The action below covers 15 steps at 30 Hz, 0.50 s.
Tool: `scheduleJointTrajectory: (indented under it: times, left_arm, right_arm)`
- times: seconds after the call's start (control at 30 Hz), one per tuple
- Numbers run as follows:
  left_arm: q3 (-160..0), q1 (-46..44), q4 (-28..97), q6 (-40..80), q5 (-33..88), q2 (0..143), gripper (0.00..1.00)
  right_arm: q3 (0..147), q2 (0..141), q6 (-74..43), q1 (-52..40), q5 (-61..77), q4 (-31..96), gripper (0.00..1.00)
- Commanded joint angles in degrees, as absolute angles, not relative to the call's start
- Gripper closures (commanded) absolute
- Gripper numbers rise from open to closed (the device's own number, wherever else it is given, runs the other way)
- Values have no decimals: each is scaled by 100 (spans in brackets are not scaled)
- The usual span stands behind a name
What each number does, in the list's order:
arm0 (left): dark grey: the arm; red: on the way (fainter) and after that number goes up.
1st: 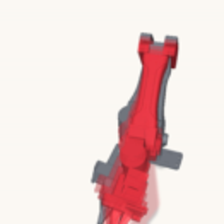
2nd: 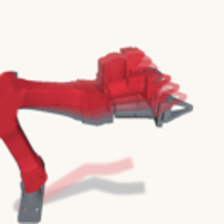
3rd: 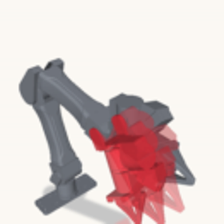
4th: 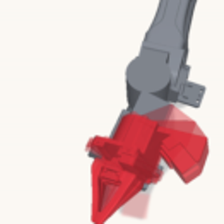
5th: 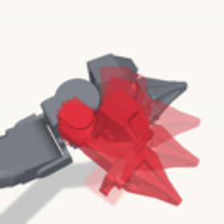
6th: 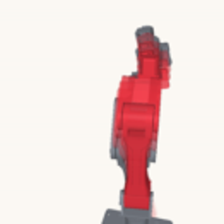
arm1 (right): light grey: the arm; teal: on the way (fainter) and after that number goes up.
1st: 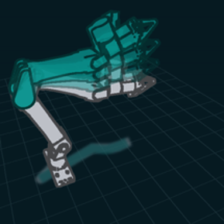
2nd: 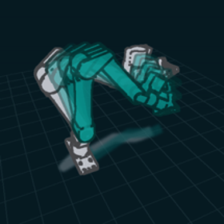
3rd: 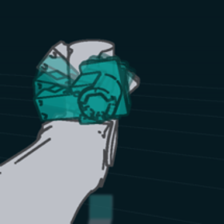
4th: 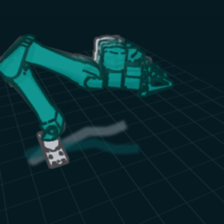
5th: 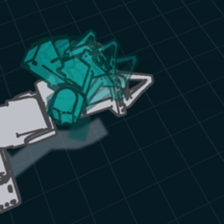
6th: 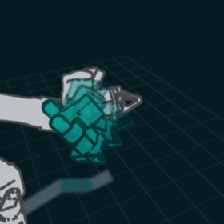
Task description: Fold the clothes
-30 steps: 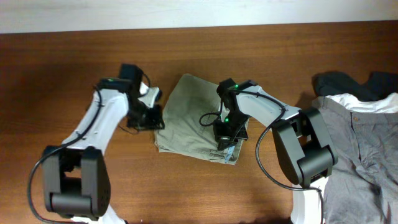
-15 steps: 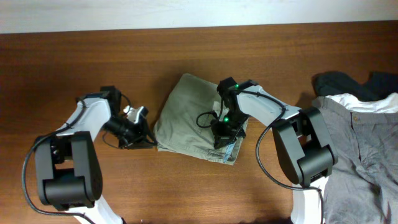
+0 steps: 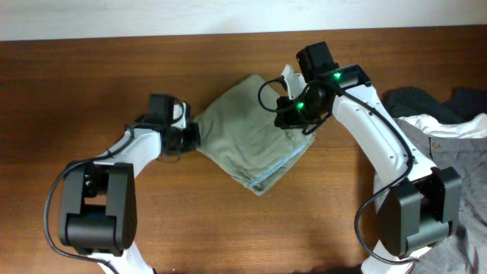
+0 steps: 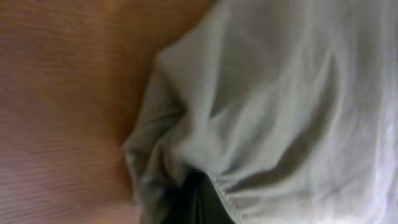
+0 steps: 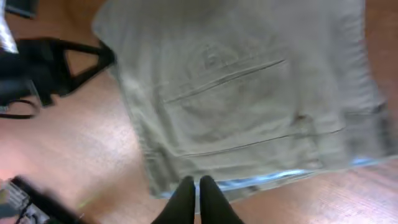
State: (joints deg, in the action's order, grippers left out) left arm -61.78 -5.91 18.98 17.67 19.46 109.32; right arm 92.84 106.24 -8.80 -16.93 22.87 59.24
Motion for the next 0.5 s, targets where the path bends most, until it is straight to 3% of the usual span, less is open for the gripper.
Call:
scheduleJointTrajectory:
  times: [0.0, 0.1, 0.17, 0.2, 0.23, 0.33, 0.47]
  left_arm:
    - [-7258, -198, 2117, 2008, 2032, 11034, 96]
    - [-8672, -30, 3697, 1643, 2467, 11034, 83]
    - [-9172, -106, 4805, 1463, 2648, 11034, 70]
    - [-9205, -209, 5297, 1422, 2681, 11034, 54]
    - [-9181, -314, 5688, 1422, 2681, 11061, 47]
    - [-9054, -587, 6121, 1428, 2681, 11091, 42]
    - [-8578, -913, 6066, 1911, 2703, 11144, 13]
  right_arm:
    - [9317, 10700, -958, -1721, 1260, 5680, 91]
    - [9317, 10954, -1015, -1719, 545, 5443, 91]
    - [9317, 11271, -1151, -1717, 493, 5413, 91]
    - [9317, 11467, -1297, -1717, 401, 5415, 91]
    - [9317, 11721, -1461, -1717, 287, 5415, 91]
    - [9317, 12274, -1553, -1717, 298, 5448, 94]
    - [9317, 12606, -1551, -1712, 338, 5701, 96]
